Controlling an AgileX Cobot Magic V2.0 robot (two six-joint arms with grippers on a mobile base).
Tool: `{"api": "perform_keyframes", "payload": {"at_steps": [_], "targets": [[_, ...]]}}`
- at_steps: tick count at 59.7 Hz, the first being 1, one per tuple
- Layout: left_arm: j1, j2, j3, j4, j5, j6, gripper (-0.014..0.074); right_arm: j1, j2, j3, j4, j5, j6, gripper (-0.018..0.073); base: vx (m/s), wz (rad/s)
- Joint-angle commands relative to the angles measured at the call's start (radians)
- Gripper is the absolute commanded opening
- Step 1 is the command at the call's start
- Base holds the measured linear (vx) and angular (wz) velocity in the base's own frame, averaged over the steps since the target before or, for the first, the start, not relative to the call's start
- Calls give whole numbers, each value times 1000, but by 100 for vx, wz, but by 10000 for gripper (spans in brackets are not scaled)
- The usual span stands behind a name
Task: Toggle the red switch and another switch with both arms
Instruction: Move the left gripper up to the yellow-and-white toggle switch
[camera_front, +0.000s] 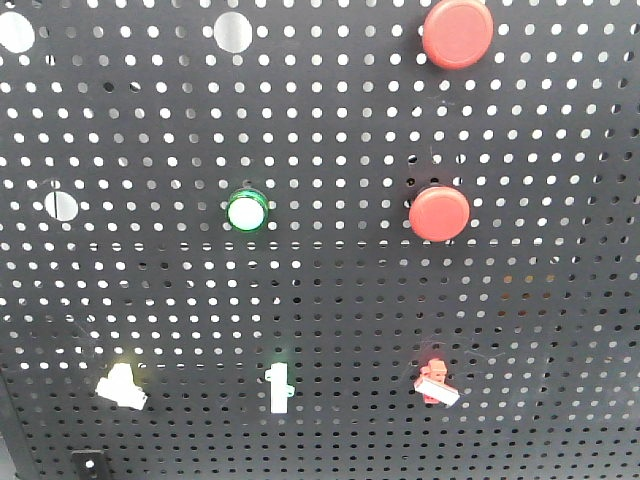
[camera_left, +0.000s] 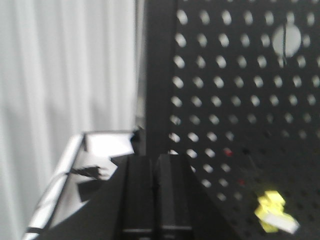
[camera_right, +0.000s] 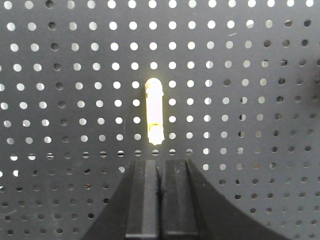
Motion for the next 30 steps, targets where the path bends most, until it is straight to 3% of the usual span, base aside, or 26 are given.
{"api": "perform_keyframes", "payload": {"at_steps": [1,12,19,30], "targets": [[-64,44,-33,-2,-91,62,3,-3,9,-33,-2,-88,-1,-6,0,0],[-187,135,-38,-3,-160,220,3,-3,9,-33,-2,-88,-1,-6,0,0],[-220,189,-38,-3,-191,220,3,-3,9,-33,-2,-88,-1,-6,0,0],[-221,264,-38,-3,-238,216,3,-3,9,-33,-2,-88,-1,-6,0,0]]}}
